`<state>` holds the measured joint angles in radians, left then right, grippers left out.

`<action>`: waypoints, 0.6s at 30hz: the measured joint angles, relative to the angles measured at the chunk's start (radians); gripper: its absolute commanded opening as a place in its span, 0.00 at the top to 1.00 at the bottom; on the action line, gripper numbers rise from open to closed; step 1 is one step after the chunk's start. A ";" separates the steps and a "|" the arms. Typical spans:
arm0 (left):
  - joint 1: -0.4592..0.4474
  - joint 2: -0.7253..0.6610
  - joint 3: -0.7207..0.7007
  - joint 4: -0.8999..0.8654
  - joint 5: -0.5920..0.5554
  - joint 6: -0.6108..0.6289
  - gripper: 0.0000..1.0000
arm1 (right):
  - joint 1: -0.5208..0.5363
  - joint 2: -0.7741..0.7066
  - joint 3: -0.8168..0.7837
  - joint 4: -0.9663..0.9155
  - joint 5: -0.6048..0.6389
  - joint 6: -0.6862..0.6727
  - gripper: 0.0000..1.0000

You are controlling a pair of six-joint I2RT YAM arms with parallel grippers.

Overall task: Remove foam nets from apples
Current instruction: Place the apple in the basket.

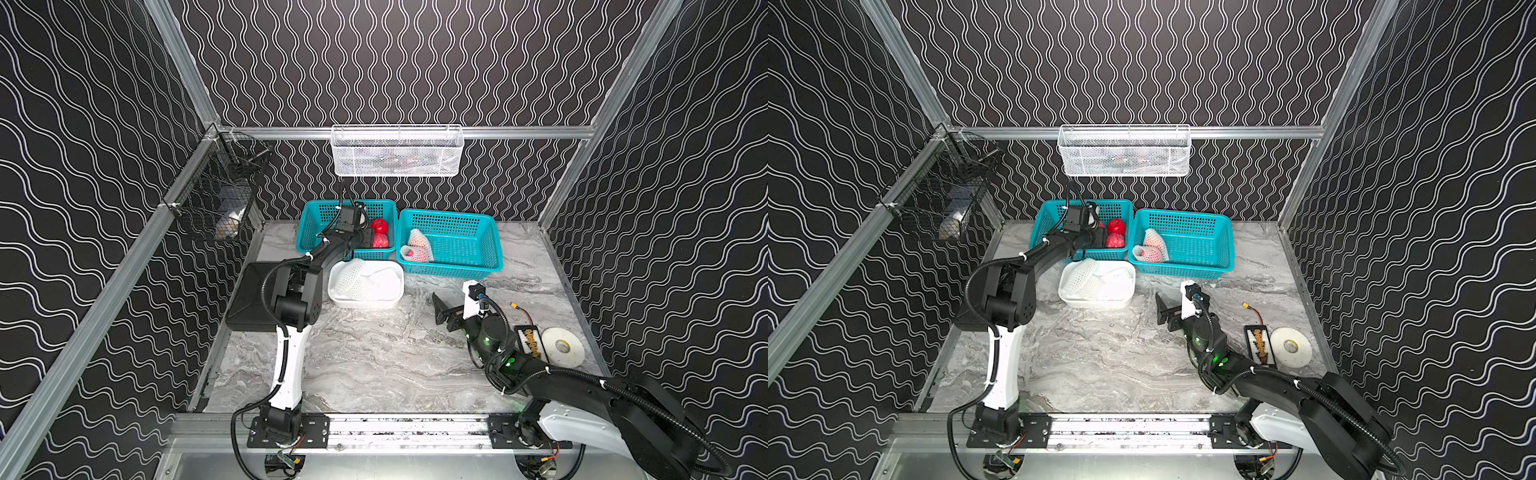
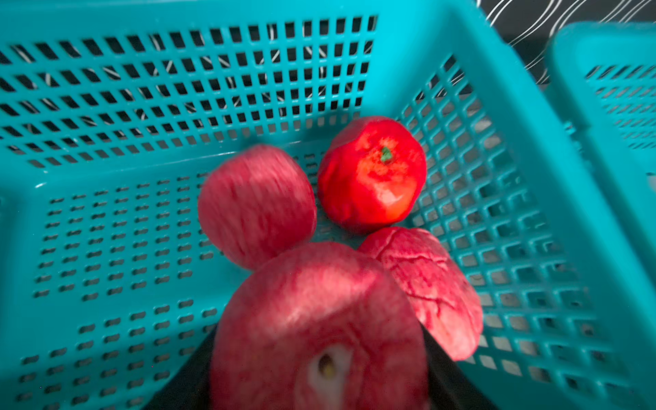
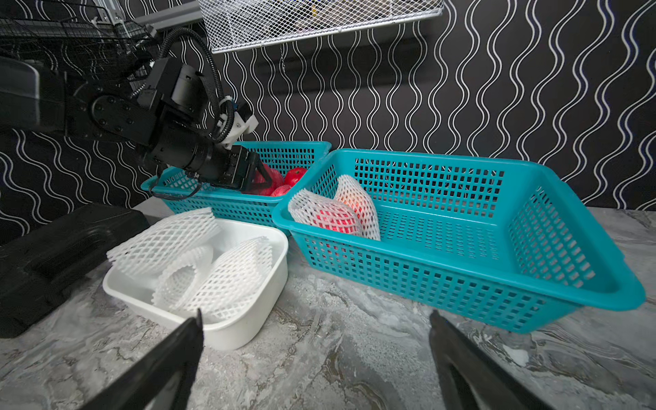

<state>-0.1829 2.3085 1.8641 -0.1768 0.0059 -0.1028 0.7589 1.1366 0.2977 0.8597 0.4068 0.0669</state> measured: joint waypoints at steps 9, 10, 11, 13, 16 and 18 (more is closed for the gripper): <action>0.001 0.000 -0.019 0.024 -0.008 -0.001 0.02 | 0.000 0.014 -0.003 0.023 0.002 0.000 0.00; 0.001 -0.010 -0.033 0.027 -0.011 -0.001 0.01 | 0.000 0.012 -0.004 0.026 0.003 0.000 0.00; 0.001 -0.023 -0.047 0.026 -0.010 0.000 0.01 | 0.000 0.008 -0.006 0.029 0.004 0.000 0.00; 0.001 -0.045 -0.067 0.026 -0.006 0.000 0.01 | 0.000 0.001 -0.010 0.032 0.009 0.003 0.00; 0.000 -0.076 -0.085 0.027 0.003 0.000 0.01 | 0.000 0.011 -0.010 0.037 0.017 0.004 0.00; 0.000 -0.104 -0.106 0.027 0.011 0.000 0.01 | 0.000 0.033 -0.010 0.044 0.022 0.004 0.00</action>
<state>-0.1825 2.2044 1.7580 -0.1501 0.0174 -0.1032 0.7589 1.1694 0.2874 0.9039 0.4286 0.0708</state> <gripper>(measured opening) 0.993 0.998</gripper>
